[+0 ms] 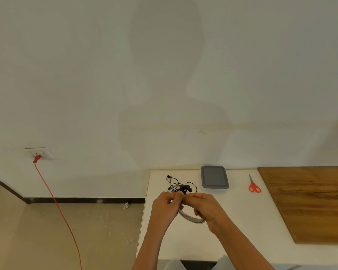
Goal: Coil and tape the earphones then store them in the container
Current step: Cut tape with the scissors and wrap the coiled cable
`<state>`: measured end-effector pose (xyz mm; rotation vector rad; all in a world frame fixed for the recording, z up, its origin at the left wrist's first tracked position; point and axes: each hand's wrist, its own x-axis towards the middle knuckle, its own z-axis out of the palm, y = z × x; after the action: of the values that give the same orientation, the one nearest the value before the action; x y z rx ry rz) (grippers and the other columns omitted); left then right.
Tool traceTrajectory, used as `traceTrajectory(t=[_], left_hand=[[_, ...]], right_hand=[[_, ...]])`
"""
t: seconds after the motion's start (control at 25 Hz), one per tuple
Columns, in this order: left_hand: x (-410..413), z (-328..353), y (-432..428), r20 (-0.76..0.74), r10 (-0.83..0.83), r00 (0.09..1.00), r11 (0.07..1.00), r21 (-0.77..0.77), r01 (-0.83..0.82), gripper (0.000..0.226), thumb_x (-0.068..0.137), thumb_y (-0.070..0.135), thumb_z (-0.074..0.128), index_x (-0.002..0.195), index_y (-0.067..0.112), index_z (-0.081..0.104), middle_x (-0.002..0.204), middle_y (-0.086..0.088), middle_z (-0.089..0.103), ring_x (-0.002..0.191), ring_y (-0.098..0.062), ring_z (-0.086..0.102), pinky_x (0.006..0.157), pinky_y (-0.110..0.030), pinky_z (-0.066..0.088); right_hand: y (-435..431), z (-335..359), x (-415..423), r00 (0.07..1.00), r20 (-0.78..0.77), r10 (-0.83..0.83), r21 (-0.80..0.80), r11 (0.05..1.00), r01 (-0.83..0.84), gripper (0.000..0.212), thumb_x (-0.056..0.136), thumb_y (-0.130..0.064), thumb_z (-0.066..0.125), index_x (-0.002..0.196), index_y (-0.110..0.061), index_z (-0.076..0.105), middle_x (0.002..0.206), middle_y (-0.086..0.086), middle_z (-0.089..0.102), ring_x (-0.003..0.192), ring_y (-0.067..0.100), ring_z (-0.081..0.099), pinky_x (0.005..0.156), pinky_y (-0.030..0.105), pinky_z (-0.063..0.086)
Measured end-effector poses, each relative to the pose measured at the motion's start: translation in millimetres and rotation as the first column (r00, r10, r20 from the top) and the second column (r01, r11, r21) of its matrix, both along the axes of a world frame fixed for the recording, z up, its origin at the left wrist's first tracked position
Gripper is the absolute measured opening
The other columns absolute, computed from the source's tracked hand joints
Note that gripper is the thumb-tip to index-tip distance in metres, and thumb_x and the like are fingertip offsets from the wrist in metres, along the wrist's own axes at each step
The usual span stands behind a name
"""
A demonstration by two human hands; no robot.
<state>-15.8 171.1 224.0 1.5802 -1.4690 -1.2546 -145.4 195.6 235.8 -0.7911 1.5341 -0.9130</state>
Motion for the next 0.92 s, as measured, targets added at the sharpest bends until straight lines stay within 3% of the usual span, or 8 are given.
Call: traceTrajectory(t=[0.08, 0.24, 0.44, 0.6, 0.72, 0.84, 0.92], left_hand=[[-0.1, -1.9, -0.6, -0.054, 0.001, 0.999, 0.997, 0.083, 0.004, 0.035, 0.093, 0.032, 0.056, 0.072, 0.011, 0.075, 0.058, 0.006, 0.064, 0.054, -0.001, 0.054, 0.055, -0.01, 0.041], [6.0, -8.1, -3.9, -0.238, 0.022, 0.971, 0.964, 0.261, 0.042, 0.022, 0.086, 0.032, 0.066, 0.078, 0.017, 0.079, 0.071, -0.003, 0.072, 0.072, -0.013, 0.064, 0.077, -0.028, 0.051], [11.7, -10.5, -8.5, -0.324, 0.107, 0.94, 0.935, 0.354, 0.016, 0.011, 0.081, 0.022, 0.075, 0.077, 0.014, 0.079, 0.076, -0.01, 0.073, 0.065, -0.017, 0.063, 0.072, -0.031, 0.051], [13.6, -11.5, -7.7, -0.309, 0.124, 0.943, 0.937, 0.348, -0.01, 0.016, 0.079, 0.021, 0.077, 0.084, 0.006, 0.077, 0.073, -0.009, 0.073, 0.058, -0.012, 0.065, 0.061, -0.023, 0.051], [12.5, -12.3, -6.6, -0.285, 0.122, 0.951, 0.946, 0.324, -0.024, 0.018, 0.079, 0.021, 0.077, 0.088, 0.006, 0.076, 0.077, -0.01, 0.075, 0.064, -0.013, 0.069, 0.061, -0.023, 0.051], [11.7, -12.1, -6.0, -0.276, 0.128, 0.953, 0.951, 0.307, -0.038, 0.012, 0.081, 0.019, 0.075, 0.088, 0.008, 0.075, 0.077, -0.008, 0.075, 0.064, -0.013, 0.067, 0.061, -0.022, 0.049], [11.4, -11.2, -5.1, -0.286, 0.134, 0.949, 0.955, 0.293, -0.047, 0.007, 0.084, 0.015, 0.073, 0.089, 0.01, 0.074, 0.078, -0.007, 0.074, 0.068, -0.012, 0.067, 0.064, -0.02, 0.05]], right_hand=[[3.2, -2.5, 2.0, 0.998, 0.046, -0.048, -0.011, 0.999, 0.048, 0.009, 0.079, -0.021, 0.072, 0.076, -0.015, 0.078, 0.062, -0.004, 0.066, 0.054, 0.009, 0.044, 0.055, 0.02, 0.039], [5.7, -1.8, 1.1, 0.996, 0.066, -0.058, -0.037, 0.997, 0.06, 0.007, 0.081, -0.014, 0.07, 0.077, -0.013, 0.076, 0.063, -0.004, 0.067, 0.049, 0.006, 0.044, 0.049, 0.015, 0.038], [5.5, -0.9, -2.6, 0.999, 0.049, -0.013, -0.052, 0.999, 0.016, 0.006, 0.082, -0.017, 0.071, 0.081, -0.013, 0.076, 0.062, -0.006, 0.066, 0.052, 0.008, 0.045, 0.047, 0.013, 0.039], [5.0, 4.5, -6.5, 0.994, 0.112, -0.002, -0.047, 0.999, 0.007, 0.01, 0.083, -0.011, 0.071, 0.087, -0.002, 0.073, 0.06, -0.001, 0.063, 0.04, 0.001, 0.048, 0.041, 0.009, 0.04], [2.7, 0.4, -7.6, 0.999, 0.003, 0.038, -0.048, 0.998, -0.038, 0.009, 0.081, -0.02, 0.073, 0.085, -0.012, 0.076, 0.066, -0.003, 0.065, 0.051, 0.004, 0.048, 0.045, 0.012, 0.039], [0.6, -2.1, -9.4, 1.0, 0.006, 0.027, -0.043, 0.999, -0.027, 0.005, 0.081, -0.017, 0.073, 0.081, -0.012, 0.075, 0.07, -0.002, 0.067, 0.048, 0.001, 0.049, 0.046, 0.012, 0.039], [0.2, -1.3, -9.4, 0.999, -0.016, 0.036, -0.057, 0.998, -0.036, 0.004, 0.081, -0.019, 0.073, 0.079, -0.015, 0.075, 0.076, -0.002, 0.069, 0.057, 0.003, 0.052, 0.051, 0.016, 0.041]])
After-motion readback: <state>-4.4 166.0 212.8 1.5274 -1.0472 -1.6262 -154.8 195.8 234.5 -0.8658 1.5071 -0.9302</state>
